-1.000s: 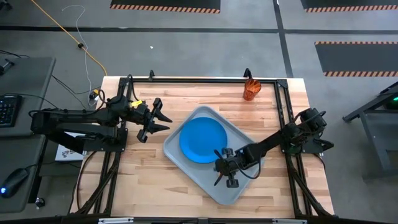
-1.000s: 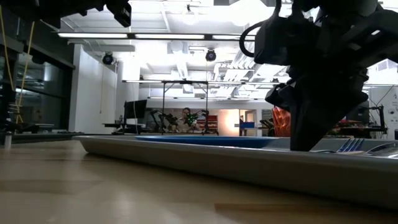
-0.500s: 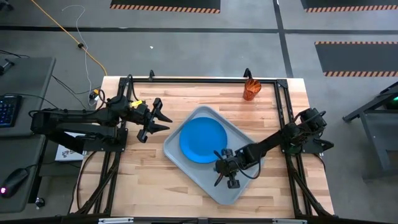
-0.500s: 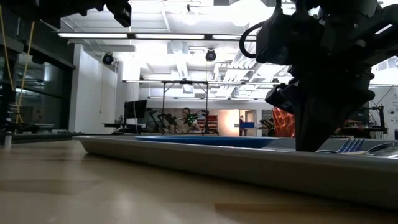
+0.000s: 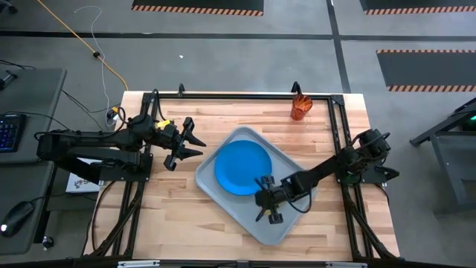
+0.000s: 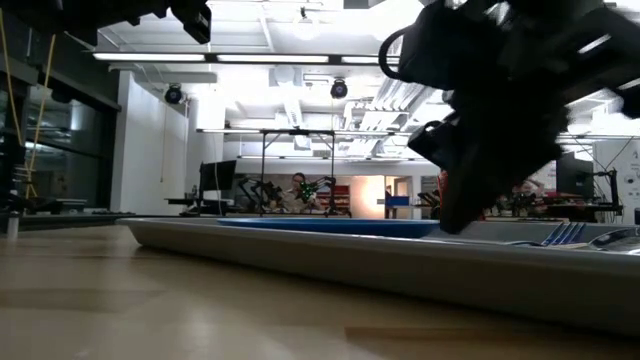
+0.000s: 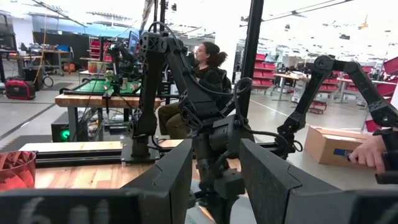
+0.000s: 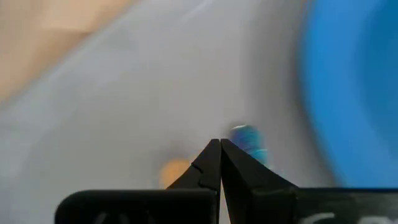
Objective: Pick and place plate/cup/fork/spoon on tray
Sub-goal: Adjust the blue fork on the gray serving tray, then adjust the yellow spoon on the gray serving tray, then put the orange cup on the middle top of the gray serving tray
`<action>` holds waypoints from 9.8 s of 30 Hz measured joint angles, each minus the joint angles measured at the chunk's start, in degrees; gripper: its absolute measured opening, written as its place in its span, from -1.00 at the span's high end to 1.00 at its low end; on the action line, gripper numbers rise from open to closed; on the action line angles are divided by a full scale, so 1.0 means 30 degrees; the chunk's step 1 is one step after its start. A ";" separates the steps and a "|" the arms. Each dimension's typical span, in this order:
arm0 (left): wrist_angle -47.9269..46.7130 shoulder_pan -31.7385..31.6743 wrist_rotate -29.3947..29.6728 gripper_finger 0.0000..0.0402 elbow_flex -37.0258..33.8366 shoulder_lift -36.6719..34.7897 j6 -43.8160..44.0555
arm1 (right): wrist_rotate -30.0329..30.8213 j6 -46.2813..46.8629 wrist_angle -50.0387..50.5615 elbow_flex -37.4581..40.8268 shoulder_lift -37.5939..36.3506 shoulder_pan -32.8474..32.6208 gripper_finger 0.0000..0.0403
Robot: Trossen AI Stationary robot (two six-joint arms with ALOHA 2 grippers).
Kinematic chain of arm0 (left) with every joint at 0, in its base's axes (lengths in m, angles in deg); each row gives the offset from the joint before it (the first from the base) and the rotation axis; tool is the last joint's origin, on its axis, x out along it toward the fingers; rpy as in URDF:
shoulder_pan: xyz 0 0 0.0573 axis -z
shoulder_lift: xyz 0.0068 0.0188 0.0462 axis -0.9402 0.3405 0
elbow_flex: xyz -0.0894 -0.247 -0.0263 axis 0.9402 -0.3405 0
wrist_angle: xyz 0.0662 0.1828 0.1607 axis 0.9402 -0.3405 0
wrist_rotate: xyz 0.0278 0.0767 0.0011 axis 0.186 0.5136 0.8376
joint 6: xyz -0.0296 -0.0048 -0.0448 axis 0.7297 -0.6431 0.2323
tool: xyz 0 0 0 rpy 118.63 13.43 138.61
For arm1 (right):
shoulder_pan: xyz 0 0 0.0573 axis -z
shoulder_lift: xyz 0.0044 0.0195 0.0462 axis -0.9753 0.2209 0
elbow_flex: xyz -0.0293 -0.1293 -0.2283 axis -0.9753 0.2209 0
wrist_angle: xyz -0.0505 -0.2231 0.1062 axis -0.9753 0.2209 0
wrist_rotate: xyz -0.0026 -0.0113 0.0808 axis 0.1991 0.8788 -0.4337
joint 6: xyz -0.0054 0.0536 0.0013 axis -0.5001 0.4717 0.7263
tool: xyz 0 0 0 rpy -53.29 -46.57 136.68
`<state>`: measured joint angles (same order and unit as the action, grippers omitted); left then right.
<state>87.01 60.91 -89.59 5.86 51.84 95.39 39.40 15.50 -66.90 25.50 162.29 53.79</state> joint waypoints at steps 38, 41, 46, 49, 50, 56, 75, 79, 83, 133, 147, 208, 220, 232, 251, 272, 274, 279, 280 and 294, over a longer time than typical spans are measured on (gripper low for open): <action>0.0015 0.0003 -0.0045 0.38 0.0000 -0.0004 -0.0124 | 0.0104 -0.0402 -0.1288 0.0182 0.0794 0.0306 1.00; 0.0015 -0.0002 -0.0045 0.38 0.0000 -0.0005 -0.0131 | 0.0437 -0.0773 -0.1955 0.0182 0.0794 0.0327 1.00; 0.0015 -0.0002 -0.0045 0.38 0.0000 0.0000 -0.0131 | 0.0913 -0.0822 -0.1676 0.0182 0.0832 0.0350 1.00; 0.0015 -0.0002 -0.0045 0.38 0.0000 -0.0007 -0.0131 | 0.1048 -0.0487 -0.1717 0.0182 0.1147 0.0350 1.00; 0.0015 0.0000 -0.0045 0.38 0.0000 -0.0002 -0.0131 | 0.1068 -0.0424 -0.1812 0.0182 0.1281 0.0350 1.00; 0.0015 -0.0002 -0.0045 0.38 0.0000 -0.0004 -0.0138 | 0.0961 -0.0498 -0.2281 0.0146 0.1533 0.0319 1.00; 0.0051 0.0000 -0.0045 0.38 0.0000 -0.0005 -0.0141 | -0.0093 -0.0722 -0.2050 0.0183 0.1290 0.0292 1.00; 0.0066 0.0001 -0.0045 0.38 0.0000 -0.0001 -0.0141 | -0.0045 -0.0936 -0.2001 0.0182 0.1161 0.0292 1.00; 0.0091 -0.0001 -0.0045 0.38 0.0000 0.0000 -0.0139 | -0.0055 -0.1064 -0.1802 0.0184 0.0657 0.0292 1.00; 0.0175 -0.0001 -0.0045 0.38 0.0000 -0.0001 -0.0124 | -0.0009 1.4140 1.4543 0.0197 -0.2820 -0.4207 1.00; 0.0168 -0.0002 -0.0045 0.38 0.0000 -0.0002 -0.0022 | -0.0624 1.4480 1.5192 0.0198 -0.1687 -0.3526 1.00; 0.0611 -0.0002 -0.0045 0.38 -0.0007 -0.0007 -0.0634 | 0.8787 0.4476 0.9851 -0.0355 -1.0914 1.4309 0.28; 0.0423 0.0002 -0.0045 0.38 -0.0007 -0.0007 -0.0987 | 0.3020 0.2087 0.9514 -0.1311 -1.0348 2.1529 -0.42; 0.0542 -0.0002 -0.0010 0.38 -0.0007 -0.0007 -0.1501 | 0.2641 0.0474 0.9596 -0.1311 -0.5630 2.1653 -0.42; 0.0423 0.0000 0.0006 0.38 -0.0007 -0.0004 -0.1457 | 0.2902 0.1499 1.4471 -0.1282 -0.5129 2.0793 0.88; 0.0590 0.0001 0.0003 0.38 -0.0007 -0.0007 -0.1131 | 0.3735 1.1720 1.5715 -0.1982 -0.9287 0.4074 0.99; 0.0597 0.0005 0.0006 0.38 -0.0007 -0.0007 -0.1137 | 0.3284 1.1924 1.5156 -0.1977 -0.8280 0.3503 0.99; 0.0764 0.0002 0.0003 0.38 -0.0007 -0.0004 -0.1140 | 0.2376 1.1242 1.3895 -0.1967 -0.6217 0.3359 1.00; 0.0765 0.0000 0.0001 0.38 -0.0007 -0.0007 -0.1141 | 0.2308 1.1027 1.3697 -0.1967 -0.5998 0.3451 1.00; 0.0729 0.0000 0.0001 0.38 -0.0007 -0.0007 -0.1104 | 0.1385 1.0664 1.3721 -0.1967 -0.5632 0.4568 1.00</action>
<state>89.20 60.91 -89.58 5.84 51.82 92.08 43.56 47.49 -25.74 19.60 145.40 67.50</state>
